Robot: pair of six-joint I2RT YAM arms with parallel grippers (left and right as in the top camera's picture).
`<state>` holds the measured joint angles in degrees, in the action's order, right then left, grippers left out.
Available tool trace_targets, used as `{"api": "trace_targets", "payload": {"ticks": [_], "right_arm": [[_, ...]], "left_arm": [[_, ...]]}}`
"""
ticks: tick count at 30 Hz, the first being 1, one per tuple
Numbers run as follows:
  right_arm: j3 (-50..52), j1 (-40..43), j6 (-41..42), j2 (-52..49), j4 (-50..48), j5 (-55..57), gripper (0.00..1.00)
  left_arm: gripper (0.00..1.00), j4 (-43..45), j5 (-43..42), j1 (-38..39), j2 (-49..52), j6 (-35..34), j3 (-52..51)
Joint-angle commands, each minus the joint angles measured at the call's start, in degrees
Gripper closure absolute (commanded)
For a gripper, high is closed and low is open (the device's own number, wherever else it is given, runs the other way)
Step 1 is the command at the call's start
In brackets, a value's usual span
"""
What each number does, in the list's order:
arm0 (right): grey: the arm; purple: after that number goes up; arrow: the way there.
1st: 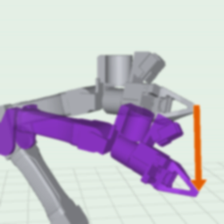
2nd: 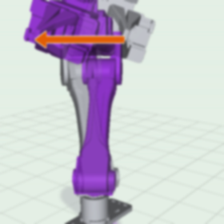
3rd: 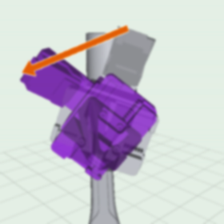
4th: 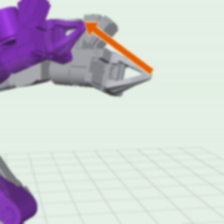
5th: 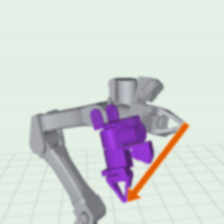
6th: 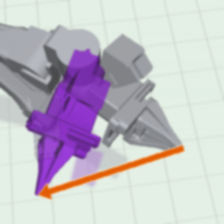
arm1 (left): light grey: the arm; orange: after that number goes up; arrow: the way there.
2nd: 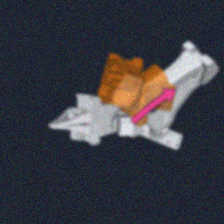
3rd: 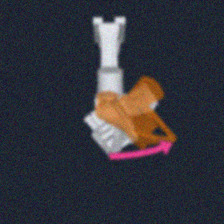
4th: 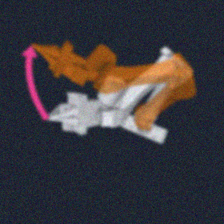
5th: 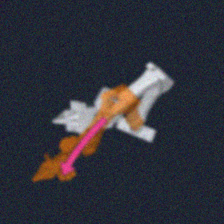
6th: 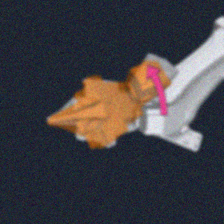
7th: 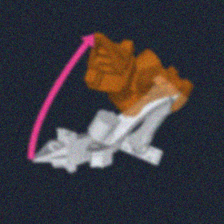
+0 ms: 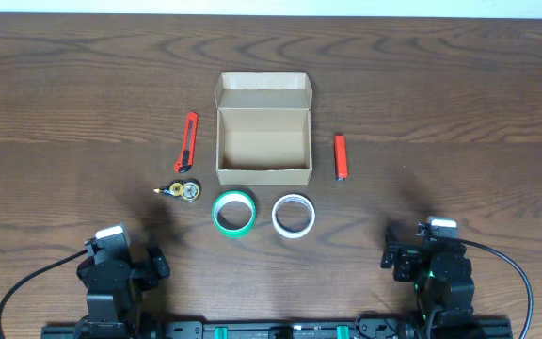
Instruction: Pack container
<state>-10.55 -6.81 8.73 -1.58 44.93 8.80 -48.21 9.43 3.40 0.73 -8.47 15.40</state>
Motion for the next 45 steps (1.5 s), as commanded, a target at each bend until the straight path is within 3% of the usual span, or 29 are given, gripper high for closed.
{"api": "trace_targets", "payload": {"ticks": [1,21,29,34,45], "right_arm": [[0.66,0.61,0.66,0.61,-0.15,-0.02,0.01],[0.66,0.61,-0.37,0.61,-0.52,1.01,0.01],[-1.05,0.61,0.66,-1.16,-5.35,-9.11,0.01],[-8.94,0.61,1.09,-11.47,-5.38,-10.19,0.01],[-41.75,-1.38,1.09,-55.84,-3.34,-12.37,0.01]], "left_arm": [[0.05,-1.25,0.61,-0.39,-0.48,1.22,-0.28],[0.05,-1.25,0.61,-0.37,-0.48,1.2,-0.28],[0.05,-1.25,0.61,-0.37,-0.48,1.2,-0.28],[0.05,-1.25,0.61,-0.37,-0.48,1.2,-0.28],[0.05,-1.25,0.61,-0.37,-0.48,1.2,-0.28]]}}
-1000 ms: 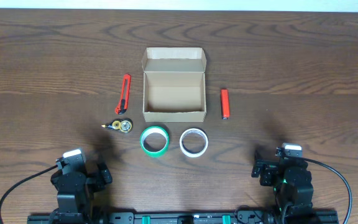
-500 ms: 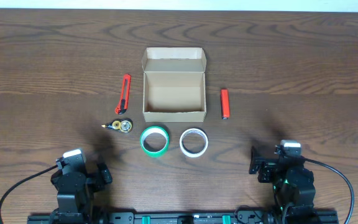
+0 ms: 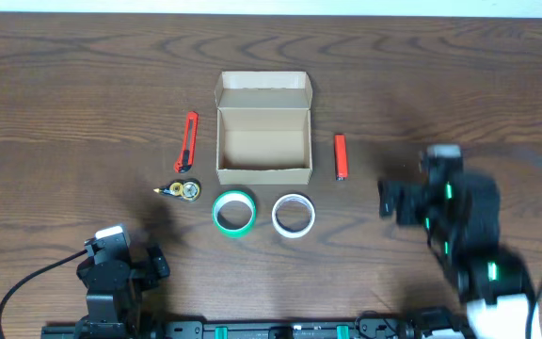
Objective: Pack container
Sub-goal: 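Move the right gripper to the red stapler and grasp it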
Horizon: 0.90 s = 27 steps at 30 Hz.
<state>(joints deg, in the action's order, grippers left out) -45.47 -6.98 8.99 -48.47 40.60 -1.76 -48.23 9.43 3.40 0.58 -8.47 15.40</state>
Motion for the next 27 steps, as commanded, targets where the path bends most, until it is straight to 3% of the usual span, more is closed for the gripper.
{"api": "trace_targets", "payload": {"ticks": [1,7,11,15,27], "right_arm": [[-10.08,-1.81,0.85,-13.07,1.66,-2.21,0.01],[-25.07,-5.6,4.48,-32.04,4.52,-1.95,0.01],[-29.49,-7.43,9.14,-39.39,4.94,0.02,0.01],[-29.75,-8.96,13.27,-44.09,3.67,2.62,0.01],[-29.73,-10.21,12.63,-53.2,2.29,5.6,0.01]], "left_arm": [[0.05,-1.22,0.61,-0.37,-0.33,1.2,-0.28],[0.05,-1.22,0.61,-0.37,-0.33,1.2,-0.28],[0.05,-1.22,0.61,-0.37,-0.33,1.2,-0.28],[0.05,-1.22,0.61,-0.39,-0.33,1.2,-0.28],[0.05,-1.22,0.61,-0.37,-0.33,1.2,-0.28]]}}
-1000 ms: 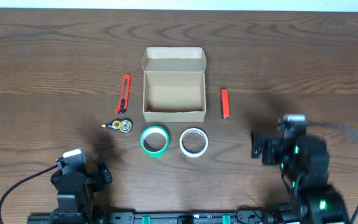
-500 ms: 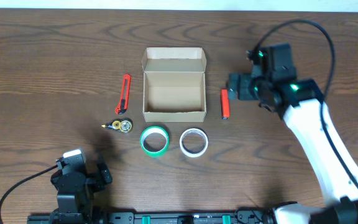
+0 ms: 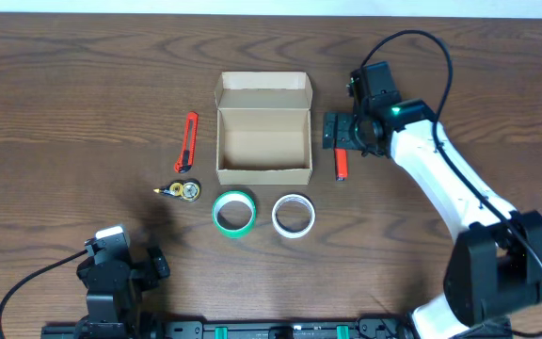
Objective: Pack container
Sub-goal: 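Move the right gripper to the red stapler and grasp it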
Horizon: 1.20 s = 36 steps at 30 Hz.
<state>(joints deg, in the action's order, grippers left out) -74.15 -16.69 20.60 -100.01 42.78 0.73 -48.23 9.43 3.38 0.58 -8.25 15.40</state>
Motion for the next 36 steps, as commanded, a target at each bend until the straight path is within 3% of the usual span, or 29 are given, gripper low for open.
{"api": "trace_targets", "payload": {"ticks": [1,19,26,34,36], "right_arm": [[-1.05,-0.5,1.03,-2.14,0.28,3.37,0.01],[-0.96,-0.5,1.03,-11.67,0.96,2.78,0.02],[-0.79,-0.5,1.03,-13.81,0.92,0.24,0.22],[-0.79,-0.5,1.03,-14.45,0.92,0.24,0.59],[-0.79,-0.5,1.01,-14.45,0.9,0.07,0.64]], "left_arm": [[0.04,-1.22,0.61,-0.37,-0.33,0.98,-0.28],[0.05,-1.22,0.61,-0.35,-0.33,1.01,-0.28],[0.05,-1.22,0.61,-0.35,-0.33,0.98,-0.28],[0.05,-1.22,0.61,-0.37,-0.33,0.98,-0.28],[0.05,-1.22,0.61,-0.35,-0.33,0.98,-0.28]]}}
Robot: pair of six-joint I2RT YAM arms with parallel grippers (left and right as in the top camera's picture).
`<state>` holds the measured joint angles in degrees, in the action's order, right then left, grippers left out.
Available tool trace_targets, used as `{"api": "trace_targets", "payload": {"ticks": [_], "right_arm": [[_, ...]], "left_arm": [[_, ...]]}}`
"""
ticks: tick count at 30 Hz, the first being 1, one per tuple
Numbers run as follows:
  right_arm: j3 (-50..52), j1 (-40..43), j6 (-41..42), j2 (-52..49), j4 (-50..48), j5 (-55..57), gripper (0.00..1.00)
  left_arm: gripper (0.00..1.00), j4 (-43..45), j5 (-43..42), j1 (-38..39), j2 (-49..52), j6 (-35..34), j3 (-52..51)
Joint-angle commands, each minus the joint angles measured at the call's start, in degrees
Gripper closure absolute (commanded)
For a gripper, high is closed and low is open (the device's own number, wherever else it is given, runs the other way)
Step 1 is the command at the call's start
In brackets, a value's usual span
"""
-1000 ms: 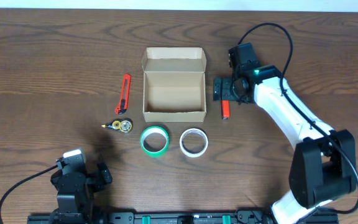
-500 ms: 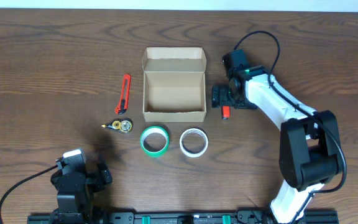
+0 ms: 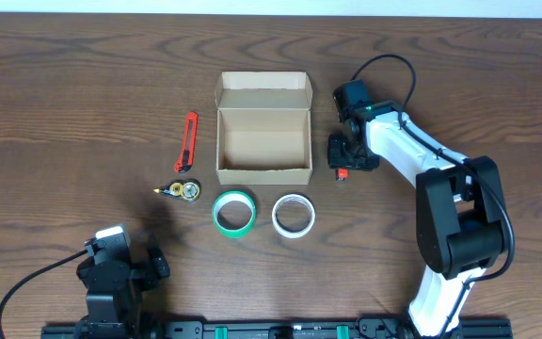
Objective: Pack container
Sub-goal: 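Move the right gripper to the red stapler and grasp it, then lift the stapler with the right gripper and carry it into the box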
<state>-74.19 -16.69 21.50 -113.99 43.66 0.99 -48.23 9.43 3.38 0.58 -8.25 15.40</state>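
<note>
An open cardboard box (image 3: 262, 137) stands mid-table with its lid flap folded back. Only the near end of a red stick-shaped item (image 3: 342, 173) shows, just right of the box. My right gripper (image 3: 349, 153) is low over it, jaws spread to either side, nothing held. Left of the box lies a red utility knife (image 3: 187, 141), with a small yellow-gold item (image 3: 184, 190) below it. A green tape roll (image 3: 234, 213) and a white tape roll (image 3: 294, 215) lie in front of the box. My left gripper (image 3: 154, 264) is parked at the near left; its fingers are too small to read.
The right arm (image 3: 412, 155) reaches in from the near right edge and arcs over the table right of the box. Its cable loops above the gripper. The left arm's cable trails off at the near left corner.
My right gripper has come down and slightly nearer over the red stick, which now shows only at its near end. The arm has folded in closer. Nothing else has moved.
Both arms were parked at the near edge. The right arm was then raised over the right of the table, then stretched out with its gripper above the red stick's far end. Now it sits low over the stick. The left arm has stayed parked.
</note>
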Motion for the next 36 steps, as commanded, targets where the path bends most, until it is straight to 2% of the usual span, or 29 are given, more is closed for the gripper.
{"api": "trace_targets", "payload": {"ticks": [1,7,16,22,30,36], "right_arm": [[-0.74,-0.48,0.11,-0.46,0.02,-0.24,0.66],[-0.74,-0.5,0.13,-0.46,-0.15,-0.44,0.84],[-0.79,-0.48,0.11,0.92,1.62,-0.42,0.95],[-0.81,-0.55,0.02,5.66,2.73,-0.42,0.96],[-0.94,-1.14,-5.62,17.46,4.59,-0.66,0.94],[-4.15,-3.48,-7.72,21.44,6.32,-2.19,0.99]], "left_arm": [[0.05,-1.22,0.61,-0.35,-0.33,0.98,-0.28],[0.05,-1.22,0.61,-0.35,-0.33,0.98,-0.28],[0.05,-1.22,0.61,-0.35,-0.33,0.98,-0.28],[0.05,-1.22,0.61,-0.35,-0.33,1.01,-0.28],[0.05,-1.22,0.61,-0.35,-0.33,0.98,-0.28],[0.05,-1.22,0.61,-0.35,-0.33,0.98,-0.28]]}}
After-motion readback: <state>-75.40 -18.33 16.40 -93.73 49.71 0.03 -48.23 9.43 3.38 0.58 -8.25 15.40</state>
